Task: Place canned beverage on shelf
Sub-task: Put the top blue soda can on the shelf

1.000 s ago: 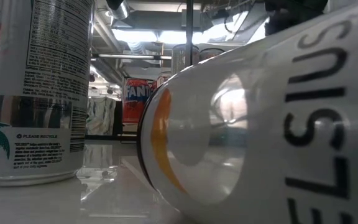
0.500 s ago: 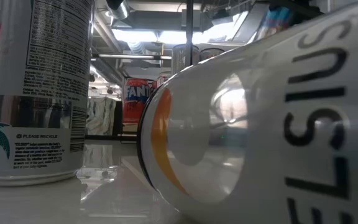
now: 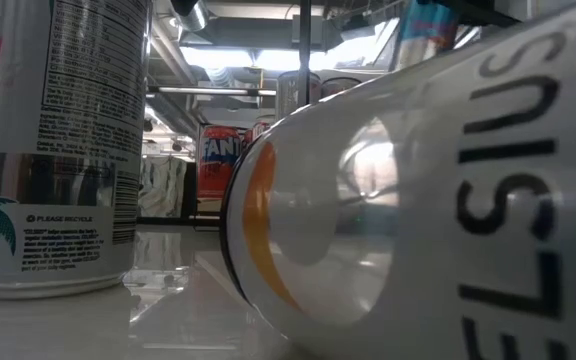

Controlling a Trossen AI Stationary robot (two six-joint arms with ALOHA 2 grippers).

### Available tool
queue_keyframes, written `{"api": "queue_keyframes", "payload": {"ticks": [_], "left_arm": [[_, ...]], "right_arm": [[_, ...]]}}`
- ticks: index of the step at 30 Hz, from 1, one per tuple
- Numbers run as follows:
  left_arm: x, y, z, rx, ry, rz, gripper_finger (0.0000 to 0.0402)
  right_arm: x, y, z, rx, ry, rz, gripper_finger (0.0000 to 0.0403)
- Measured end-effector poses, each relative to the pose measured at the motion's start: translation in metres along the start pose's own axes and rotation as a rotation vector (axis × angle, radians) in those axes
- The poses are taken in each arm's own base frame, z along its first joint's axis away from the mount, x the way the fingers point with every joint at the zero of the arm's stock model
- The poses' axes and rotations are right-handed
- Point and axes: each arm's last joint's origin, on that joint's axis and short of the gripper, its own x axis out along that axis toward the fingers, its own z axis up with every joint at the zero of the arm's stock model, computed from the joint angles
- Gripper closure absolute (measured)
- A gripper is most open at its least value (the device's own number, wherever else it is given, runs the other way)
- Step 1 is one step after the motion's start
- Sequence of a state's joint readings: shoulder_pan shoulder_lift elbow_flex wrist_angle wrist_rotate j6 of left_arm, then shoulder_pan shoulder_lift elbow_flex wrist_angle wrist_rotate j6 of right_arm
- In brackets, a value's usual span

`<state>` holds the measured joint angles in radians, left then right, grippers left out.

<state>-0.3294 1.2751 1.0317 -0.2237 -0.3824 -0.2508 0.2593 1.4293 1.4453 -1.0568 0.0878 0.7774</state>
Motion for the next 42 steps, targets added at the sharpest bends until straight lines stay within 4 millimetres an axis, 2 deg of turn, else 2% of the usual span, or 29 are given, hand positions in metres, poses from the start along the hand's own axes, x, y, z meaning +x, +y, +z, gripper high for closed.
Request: {"api": "queue_keyframes", "payload": {"ticks": [7, 12, 23, 42], "left_arm": [[0.000, 0.000, 0.000, 0.000, 0.000, -0.001, 0.0298], [0.000, 0.000, 0.000, 0.000, 0.000, 0.000, 0.0298], [0.000, 0.000, 0.000, 0.000, 0.001, -0.001, 0.0298], [0.000, 0.000, 0.000, 0.000, 0.001, -0.001, 0.0298]], "right_arm": [[0.025, 0.005, -0.001, -0.015, 0.114, -0.109, 0.0168], [0.036, 0.006, 0.000, 0.031, 0.132, -0.132, 0.0168], [0.036, 0.015, -0.008, 0.124, 0.134, -0.133, 0.0168], [0.049, 0.022, -0.015, 0.113, 0.137, -0.196, 0.0168]]}}
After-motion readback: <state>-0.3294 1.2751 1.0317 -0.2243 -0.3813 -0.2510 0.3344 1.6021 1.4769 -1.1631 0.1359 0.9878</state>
